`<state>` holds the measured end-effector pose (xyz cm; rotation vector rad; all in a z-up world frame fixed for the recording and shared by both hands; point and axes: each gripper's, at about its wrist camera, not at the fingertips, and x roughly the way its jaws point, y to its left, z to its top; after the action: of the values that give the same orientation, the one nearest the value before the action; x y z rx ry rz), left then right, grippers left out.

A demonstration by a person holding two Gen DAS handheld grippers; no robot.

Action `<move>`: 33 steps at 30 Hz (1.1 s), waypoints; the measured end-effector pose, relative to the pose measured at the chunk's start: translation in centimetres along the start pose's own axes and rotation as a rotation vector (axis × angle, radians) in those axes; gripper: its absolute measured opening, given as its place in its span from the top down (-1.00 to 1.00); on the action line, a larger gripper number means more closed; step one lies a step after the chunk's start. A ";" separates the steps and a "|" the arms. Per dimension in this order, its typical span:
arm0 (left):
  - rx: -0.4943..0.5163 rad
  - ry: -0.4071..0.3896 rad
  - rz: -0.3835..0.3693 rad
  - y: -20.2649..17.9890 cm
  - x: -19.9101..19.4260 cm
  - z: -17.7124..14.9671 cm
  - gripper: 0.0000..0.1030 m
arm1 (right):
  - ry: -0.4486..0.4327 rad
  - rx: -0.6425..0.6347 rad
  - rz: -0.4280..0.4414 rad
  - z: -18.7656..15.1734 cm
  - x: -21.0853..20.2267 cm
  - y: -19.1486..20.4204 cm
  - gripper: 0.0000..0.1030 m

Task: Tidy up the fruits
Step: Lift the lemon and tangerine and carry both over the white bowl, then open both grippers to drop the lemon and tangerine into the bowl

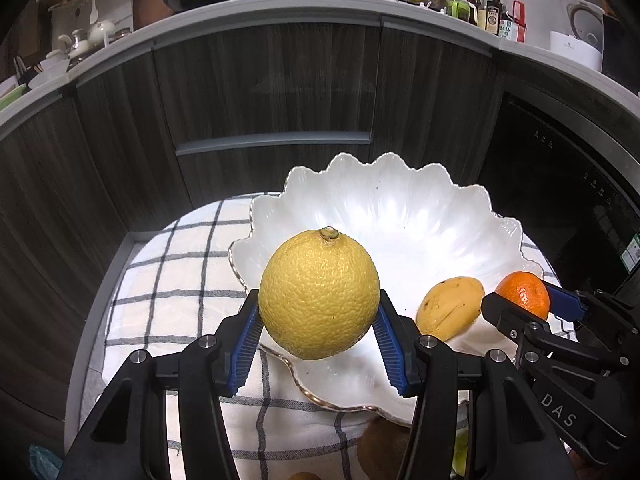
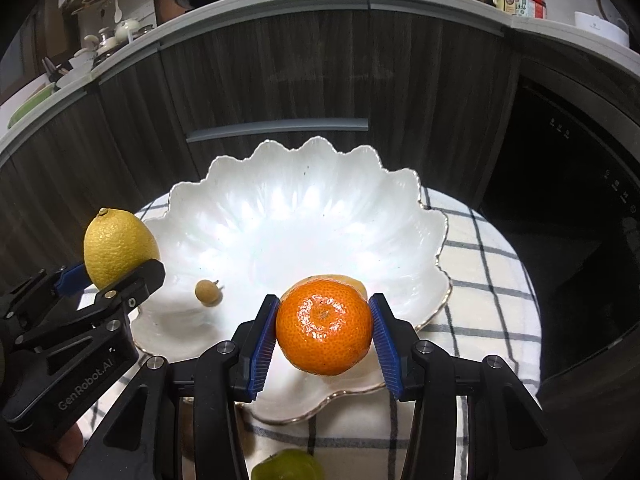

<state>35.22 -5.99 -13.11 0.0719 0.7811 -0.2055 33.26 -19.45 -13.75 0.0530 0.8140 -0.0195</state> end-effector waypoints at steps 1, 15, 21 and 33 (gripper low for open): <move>0.000 0.003 -0.002 0.0 0.2 0.0 -0.03 | 0.003 0.001 0.001 0.0 0.2 0.0 0.10; -0.001 0.056 -0.001 0.1 2.2 -0.5 -0.04 | 0.034 0.005 -0.004 -0.3 1.6 -0.4 0.00; 0.000 0.040 0.033 0.2 1.4 -0.4 -0.33 | -0.016 -0.008 -0.053 0.3 0.1 -0.1 -0.53; -0.008 -0.048 0.090 0.8 -2.4 1.0 -0.83 | -0.066 0.023 -0.092 0.9 -2.8 -0.6 -0.60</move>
<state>34.37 -5.00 -10.71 0.0941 0.7291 -0.1180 32.00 -20.13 -11.16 0.0361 0.7494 -0.1173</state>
